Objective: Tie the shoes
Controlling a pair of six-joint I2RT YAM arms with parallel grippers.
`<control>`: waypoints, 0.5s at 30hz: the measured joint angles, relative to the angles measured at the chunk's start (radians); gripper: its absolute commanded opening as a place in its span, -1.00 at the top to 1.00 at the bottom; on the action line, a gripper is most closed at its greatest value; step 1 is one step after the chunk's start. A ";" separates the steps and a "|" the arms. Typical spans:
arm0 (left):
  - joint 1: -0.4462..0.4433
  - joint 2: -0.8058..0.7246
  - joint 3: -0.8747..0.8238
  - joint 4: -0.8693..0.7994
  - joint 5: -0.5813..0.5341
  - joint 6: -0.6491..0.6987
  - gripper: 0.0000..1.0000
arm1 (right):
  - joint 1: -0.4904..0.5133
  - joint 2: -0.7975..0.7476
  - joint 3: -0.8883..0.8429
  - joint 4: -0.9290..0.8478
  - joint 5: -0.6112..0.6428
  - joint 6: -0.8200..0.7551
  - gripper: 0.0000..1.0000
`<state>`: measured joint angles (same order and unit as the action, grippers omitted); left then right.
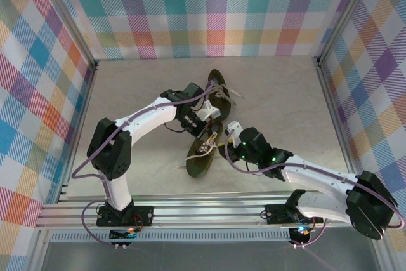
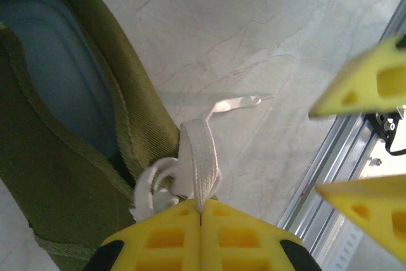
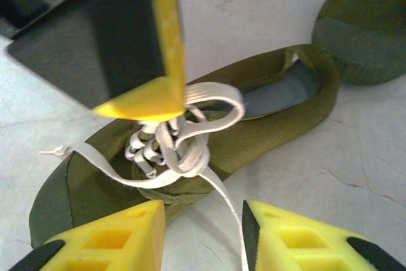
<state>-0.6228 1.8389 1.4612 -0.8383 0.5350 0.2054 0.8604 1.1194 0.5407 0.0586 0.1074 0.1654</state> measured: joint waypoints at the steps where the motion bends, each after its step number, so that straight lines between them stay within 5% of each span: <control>1: 0.006 0.013 0.013 -0.006 0.004 -0.001 1.00 | 0.008 0.016 0.015 -0.004 0.001 -0.012 0.26; 15: 0.050 0.068 0.107 -0.084 0.070 -0.003 1.00 | 0.077 0.217 0.179 -0.031 0.054 -0.160 0.31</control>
<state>-0.5724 1.9072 1.5681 -0.9222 0.6048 0.2020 0.9379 1.3361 0.7197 0.0277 0.1612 0.0055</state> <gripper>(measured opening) 0.053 0.344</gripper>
